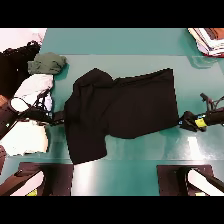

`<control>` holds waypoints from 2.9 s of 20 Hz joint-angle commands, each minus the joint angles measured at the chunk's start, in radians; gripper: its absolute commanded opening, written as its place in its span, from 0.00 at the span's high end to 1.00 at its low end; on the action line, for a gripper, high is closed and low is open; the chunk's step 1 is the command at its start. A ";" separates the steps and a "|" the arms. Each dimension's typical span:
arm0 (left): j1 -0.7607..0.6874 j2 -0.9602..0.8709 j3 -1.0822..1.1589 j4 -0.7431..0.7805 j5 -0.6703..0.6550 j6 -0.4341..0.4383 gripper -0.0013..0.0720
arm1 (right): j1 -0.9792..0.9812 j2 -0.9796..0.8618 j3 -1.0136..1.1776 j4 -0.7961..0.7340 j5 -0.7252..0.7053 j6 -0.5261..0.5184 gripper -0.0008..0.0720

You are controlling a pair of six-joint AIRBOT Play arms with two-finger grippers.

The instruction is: Fold the shirts.

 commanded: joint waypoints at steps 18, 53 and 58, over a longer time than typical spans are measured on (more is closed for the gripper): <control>0.001 0.301 0.683 0.037 -0.058 0.006 0.95 | 0.137 0.213 0.537 0.073 -0.151 -0.022 0.97; -0.010 -0.682 1.035 -0.013 -0.013 0.001 0.95 | 0.111 -0.790 1.273 0.046 0.132 0.101 0.97; -0.031 -0.682 1.007 0.113 -0.291 0.026 0.95 | 0.161 -0.782 1.299 -0.228 0.321 0.030 0.97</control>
